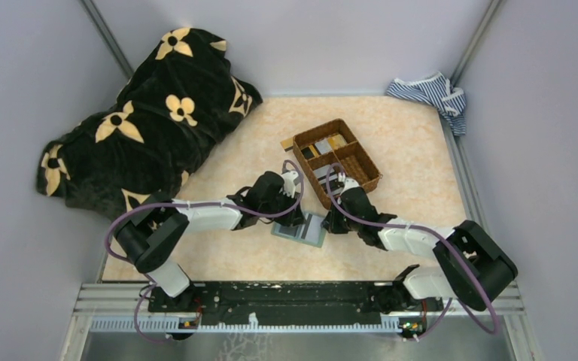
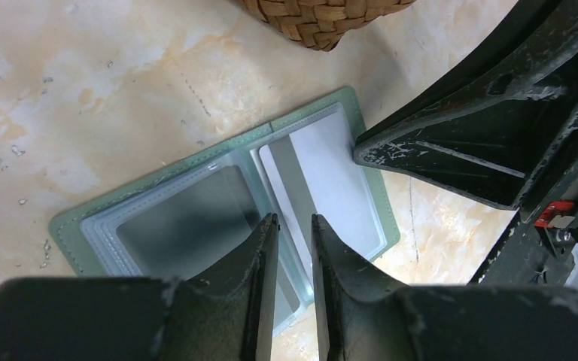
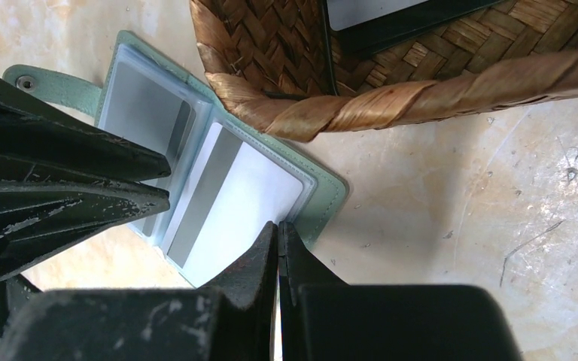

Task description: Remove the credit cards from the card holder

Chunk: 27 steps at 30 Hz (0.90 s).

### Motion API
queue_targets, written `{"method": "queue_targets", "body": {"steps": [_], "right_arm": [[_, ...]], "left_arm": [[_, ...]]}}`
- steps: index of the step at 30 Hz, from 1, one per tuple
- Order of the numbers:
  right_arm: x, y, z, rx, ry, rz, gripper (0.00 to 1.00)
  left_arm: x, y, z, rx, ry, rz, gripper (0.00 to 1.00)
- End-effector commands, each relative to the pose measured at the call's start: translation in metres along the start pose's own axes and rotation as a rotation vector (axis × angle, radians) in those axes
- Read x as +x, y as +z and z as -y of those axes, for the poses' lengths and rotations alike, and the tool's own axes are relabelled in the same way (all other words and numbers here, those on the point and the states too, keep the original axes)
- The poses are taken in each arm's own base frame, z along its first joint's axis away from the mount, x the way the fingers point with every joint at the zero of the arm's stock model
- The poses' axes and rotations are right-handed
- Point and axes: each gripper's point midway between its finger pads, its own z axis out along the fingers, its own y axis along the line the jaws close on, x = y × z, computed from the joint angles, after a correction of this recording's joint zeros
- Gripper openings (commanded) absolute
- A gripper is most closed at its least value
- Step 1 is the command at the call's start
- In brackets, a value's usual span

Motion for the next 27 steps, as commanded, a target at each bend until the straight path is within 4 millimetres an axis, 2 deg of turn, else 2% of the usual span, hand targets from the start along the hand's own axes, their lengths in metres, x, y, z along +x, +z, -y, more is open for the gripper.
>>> {"method": "queue_targets", "body": {"steps": [1, 9, 20, 27], "right_arm": [[-0.006, 0.001, -0.008, -0.031, -0.003, 0.033, 0.00], [0.003, 0.002, -0.003, -0.028, 0.009, 0.016, 0.00], [0.004, 0.002, -0.004, -0.034, 0.013, 0.017, 0.00], [0.004, 0.002, -0.004, -0.036, 0.013, 0.015, 0.00]], "left_arm": [[-0.004, -0.007, -0.003, -0.008, -0.013, 0.017, 0.29], [0.009, -0.004, -0.016, -0.039, -0.071, -0.046, 0.29], [0.027, 0.010, -0.019, -0.023, -0.087, -0.142, 0.32], [0.032, 0.011, -0.027, -0.063, -0.086, -0.160, 0.33]]}}
